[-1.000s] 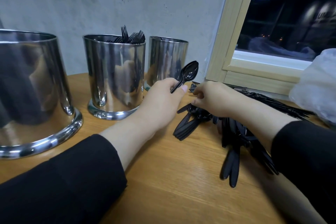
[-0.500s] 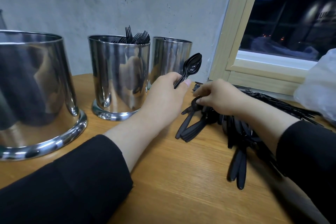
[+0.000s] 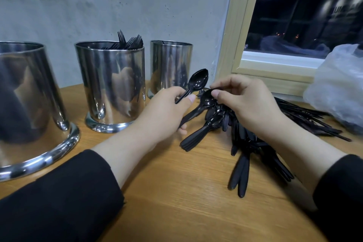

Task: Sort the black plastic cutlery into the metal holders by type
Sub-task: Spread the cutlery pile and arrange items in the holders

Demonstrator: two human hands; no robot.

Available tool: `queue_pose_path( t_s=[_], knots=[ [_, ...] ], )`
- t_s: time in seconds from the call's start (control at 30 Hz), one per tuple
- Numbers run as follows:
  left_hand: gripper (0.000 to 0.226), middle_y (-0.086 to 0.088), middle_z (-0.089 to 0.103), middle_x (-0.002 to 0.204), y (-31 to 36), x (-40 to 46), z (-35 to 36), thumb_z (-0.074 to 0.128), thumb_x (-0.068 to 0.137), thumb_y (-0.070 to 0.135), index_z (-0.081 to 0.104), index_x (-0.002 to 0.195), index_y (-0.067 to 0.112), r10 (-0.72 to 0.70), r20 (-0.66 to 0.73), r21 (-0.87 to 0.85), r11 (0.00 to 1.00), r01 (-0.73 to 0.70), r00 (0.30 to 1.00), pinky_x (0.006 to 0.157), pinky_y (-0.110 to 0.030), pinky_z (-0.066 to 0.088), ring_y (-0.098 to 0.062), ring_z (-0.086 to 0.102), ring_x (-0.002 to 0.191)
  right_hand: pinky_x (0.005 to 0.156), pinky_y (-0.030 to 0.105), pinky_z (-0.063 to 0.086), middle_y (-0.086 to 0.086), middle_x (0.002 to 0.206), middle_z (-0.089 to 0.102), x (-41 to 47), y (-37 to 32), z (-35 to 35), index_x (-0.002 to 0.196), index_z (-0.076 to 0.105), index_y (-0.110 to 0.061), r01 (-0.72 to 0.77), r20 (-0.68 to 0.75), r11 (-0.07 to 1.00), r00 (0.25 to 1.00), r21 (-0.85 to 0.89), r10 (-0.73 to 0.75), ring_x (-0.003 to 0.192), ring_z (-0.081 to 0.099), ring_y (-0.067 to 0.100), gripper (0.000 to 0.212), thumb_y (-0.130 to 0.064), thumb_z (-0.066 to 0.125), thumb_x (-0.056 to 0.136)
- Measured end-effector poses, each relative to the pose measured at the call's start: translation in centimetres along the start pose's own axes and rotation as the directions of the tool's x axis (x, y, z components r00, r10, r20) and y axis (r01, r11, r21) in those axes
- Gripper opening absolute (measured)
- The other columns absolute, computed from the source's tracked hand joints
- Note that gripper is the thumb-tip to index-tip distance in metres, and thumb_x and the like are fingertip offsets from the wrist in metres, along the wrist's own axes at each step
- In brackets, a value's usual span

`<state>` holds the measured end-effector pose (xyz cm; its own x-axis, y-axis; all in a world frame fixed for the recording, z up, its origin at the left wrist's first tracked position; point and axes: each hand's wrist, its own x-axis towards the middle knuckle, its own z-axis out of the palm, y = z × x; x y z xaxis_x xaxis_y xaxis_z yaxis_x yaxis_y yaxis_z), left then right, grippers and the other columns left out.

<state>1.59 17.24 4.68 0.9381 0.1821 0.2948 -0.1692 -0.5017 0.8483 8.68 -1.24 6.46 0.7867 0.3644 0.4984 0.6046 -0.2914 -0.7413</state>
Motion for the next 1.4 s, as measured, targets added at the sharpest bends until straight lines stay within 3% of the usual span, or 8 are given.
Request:
queue_pose_path(
  t_s=[0.1, 0.27, 0.4, 0.57, 0.77, 0.97, 1.13, 1.4],
  knots=[
    [0.027, -0.009, 0.058, 0.055, 0.1, -0.4, 0.4, 0.051, 0.105, 0.043, 0.067, 0.101, 0.021, -0.020, 0.086, -0.023, 0.999, 0.022, 0.996, 0.047, -0.024, 0.047, -0.020, 0.055, 0.042, 0.073, 0.024, 0.054, -0.004, 0.086, 0.076, -0.2, 0.3, 0.4, 0.095, 0.074, -0.025, 0.034, -0.068, 0.999, 0.997, -0.004, -0.035, 0.082, 0.072, 0.013, 0.007, -0.019, 0.073, 0.092],
    [0.032, -0.006, 0.050, 0.071, 0.3, -0.3, 0.5, 0.059, 0.102, 0.041, 0.064, 0.093, 0.011, -0.032, 0.153, -0.185, 0.981, 0.060, 0.988, 0.039, -0.023, 0.029, -0.013, 0.035, 0.044, 0.076, 0.026, 0.055, -0.002, 0.085, 0.074, -0.1, 0.5, 0.8, 0.094, 0.071, -0.025, 0.054, -0.134, 0.998, 0.989, -0.011, -0.055, 0.081, 0.069, 0.012, 0.007, -0.021, 0.076, 0.089],
    [0.027, -0.006, 0.046, 0.069, 0.2, -0.3, 0.3, 0.061, 0.102, 0.036, 0.059, 0.086, 0.014, -0.025, 0.145, -0.116, 0.992, 0.042, 0.989, 0.041, -0.023, 0.029, -0.013, 0.035, 0.047, 0.074, 0.027, 0.053, -0.005, 0.089, 0.070, 0.3, 1.8, 0.5, 0.103, 0.068, -0.024, 0.015, -0.215, 0.993, 0.976, -0.119, -0.041, 0.084, 0.065, 0.011, 0.021, -0.041, 0.072, 0.091],
    [0.041, 0.002, 0.051, 0.062, -0.1, 0.1, -0.2, 0.054, 0.102, 0.047, 0.068, 0.103, 0.009, 0.010, -0.001, 0.027, 1.000, -0.010, 1.000, 0.047, -0.025, 0.035, -0.011, 0.041, 0.045, 0.076, 0.029, 0.048, -0.006, 0.099, 0.071, -0.2, 3.5, 0.4, 0.110, 0.070, -0.023, -0.065, 0.063, 0.785, 0.989, -0.615, 0.131, 0.095, 0.064, 0.017, 0.032, -0.050, 0.064, 0.093],
    [0.044, 0.007, 0.050, 0.058, -0.5, 0.1, 0.2, 0.052, 0.101, 0.051, 0.068, 0.099, 0.011, 0.061, 0.017, 0.132, 0.989, -0.063, 0.998, 0.056, -0.031, 0.041, -0.006, 0.041, 0.045, 0.090, 0.038, 0.053, 0.001, 0.111, 0.069, -0.5, 2.8, 1.0, 0.120, 0.068, -0.026, -0.062, 0.173, 0.690, 0.948, -0.721, 0.266, 0.107, 0.063, 0.024, 0.039, -0.053, 0.063, 0.092],
    [0.050, 0.002, 0.049, 0.064, -0.8, 0.3, 0.2, 0.051, 0.101, 0.052, 0.065, 0.102, 0.004, 0.085, 0.003, 0.168, 0.982, -0.084, 0.996, 0.061, -0.035, 0.043, -0.013, 0.042, 0.053, 0.095, 0.034, 0.050, -0.003, 0.114, 0.068, -0.2, 2.9, 0.7, 0.121, 0.070, -0.030, -0.108, 0.193, 0.780, 0.939, -0.617, 0.283, 0.109, 0.063, 0.020, 0.034, -0.040, 0.073, 0.088],
    [0.050, -0.002, 0.049, 0.065, -0.9, 0.4, 0.2, 0.053, 0.102, 0.048, 0.062, 0.097, 0.000, 0.088, -0.024, 0.159, 0.984, -0.083, 0.996, 0.072, -0.048, 0.055, -0.016, 0.046, 0.058, 0.071, 0.025, 0.054, -0.010, 0.090, 0.073, 0.2, 2.7, 0.3, 0.109, 0.075, -0.027, -0.158, 0.168, 0.918, 0.958, -0.364, 0.231, 0.076, 0.069, 0.012, 0.022, -0.025, 0.078, 0.087],
    [0.046, 0.006, 0.056, 0.053, -0.6, 0.4, 0.2, 0.055, 0.102, 0.047, 0.062, 0.093, 0.003, 0.031, -0.065, 0.080, 0.996, -0.026, 0.997, 0.075, -0.045, 0.056, -0.029, 0.069, 0.070, 0.086, 0.020, 0.053, -0.004, 0.101, 0.074, 0.7, 0.3, -1.0, 0.115, 0.073, -0.026, -0.015, 0.030, 1.000, 0.999, -0.027, 0.016, 0.085, 0.067, 0.003, 0.028, -0.023, 0.078, 0.088]
  ],
)
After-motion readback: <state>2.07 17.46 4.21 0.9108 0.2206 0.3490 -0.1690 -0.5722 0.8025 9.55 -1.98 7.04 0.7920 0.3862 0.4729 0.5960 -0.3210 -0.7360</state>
